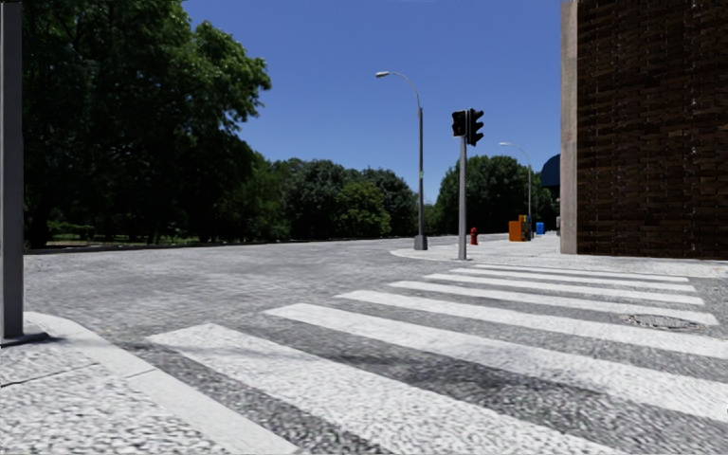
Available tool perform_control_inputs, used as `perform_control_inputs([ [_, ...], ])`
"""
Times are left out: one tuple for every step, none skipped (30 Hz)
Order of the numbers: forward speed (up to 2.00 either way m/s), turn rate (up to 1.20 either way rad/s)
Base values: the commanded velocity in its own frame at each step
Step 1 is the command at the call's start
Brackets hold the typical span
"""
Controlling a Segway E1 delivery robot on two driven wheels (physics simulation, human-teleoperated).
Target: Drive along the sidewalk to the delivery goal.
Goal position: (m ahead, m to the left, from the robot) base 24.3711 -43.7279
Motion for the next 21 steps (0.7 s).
perform_control_inputs([
  [1.59,-0.58],
  [1.59,-0.58],
  [1.59,-0.58],
  [1.59,-0.58],
  [1.59,-0.58],
  [1.59,-0.58],
  [1.58,-0.58],
  [1.54,-0.58],
  [1.54,-0.58],
  [1.51,-0.58],
  [1.48,-0.58],
  [1.46,-0.58],
  [1.46,-0.58],
  [1.46,-0.58],
  [1.46,-0.58],
  [1.46,-0.58],
  [1.46,-0.58],
  [1.46,-0.58],
  [1.46,-0.58],
  [1.46,-0.58],
  [1.46,-0.58],
])
